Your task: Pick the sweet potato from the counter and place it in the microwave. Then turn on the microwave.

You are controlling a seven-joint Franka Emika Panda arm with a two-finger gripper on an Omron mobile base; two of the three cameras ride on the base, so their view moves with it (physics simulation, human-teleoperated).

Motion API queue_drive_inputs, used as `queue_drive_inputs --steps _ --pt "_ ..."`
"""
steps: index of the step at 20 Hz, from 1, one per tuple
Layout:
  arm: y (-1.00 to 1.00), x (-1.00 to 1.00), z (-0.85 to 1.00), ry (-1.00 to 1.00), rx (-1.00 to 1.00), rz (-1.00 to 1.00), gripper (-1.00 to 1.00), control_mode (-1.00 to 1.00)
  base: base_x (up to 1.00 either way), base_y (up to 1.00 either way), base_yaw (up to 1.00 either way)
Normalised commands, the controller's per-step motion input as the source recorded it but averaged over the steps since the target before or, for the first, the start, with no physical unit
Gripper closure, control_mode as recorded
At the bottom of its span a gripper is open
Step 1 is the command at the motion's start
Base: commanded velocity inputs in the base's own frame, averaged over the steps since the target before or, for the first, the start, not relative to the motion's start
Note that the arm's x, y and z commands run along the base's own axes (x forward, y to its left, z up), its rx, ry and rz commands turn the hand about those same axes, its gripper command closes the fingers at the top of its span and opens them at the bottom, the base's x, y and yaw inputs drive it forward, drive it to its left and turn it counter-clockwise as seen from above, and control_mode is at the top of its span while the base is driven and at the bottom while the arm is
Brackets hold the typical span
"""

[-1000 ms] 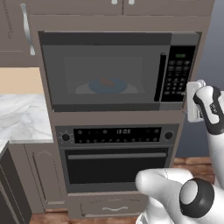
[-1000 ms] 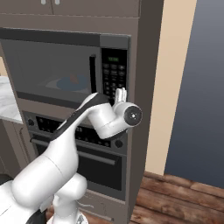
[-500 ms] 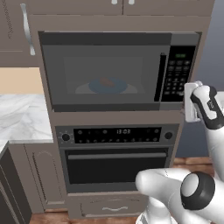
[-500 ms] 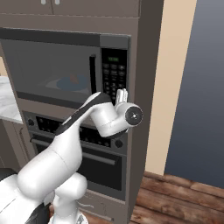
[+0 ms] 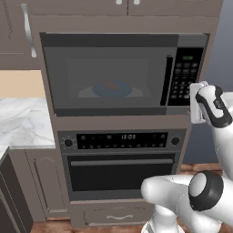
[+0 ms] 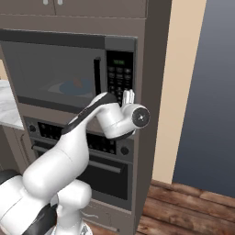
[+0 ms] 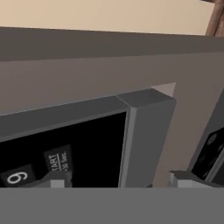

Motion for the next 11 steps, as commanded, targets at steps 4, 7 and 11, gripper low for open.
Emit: queue_drive_inputs --steps 4,7,11 --pt "-0.13 0.09 -0.12 0.0 0.0 0.0 -1.0 -1.0 0.0 0.0 0.0" --pt "-0.07 0.11 -0.14 0.0 0.0 0.0 -1.0 -1.0 0.0 0.0 0.0" --pt "-0.08 0.17 -0.14 0.0 0.03 0.0 -1.0 -1.0 0.0 0.0 0.0"
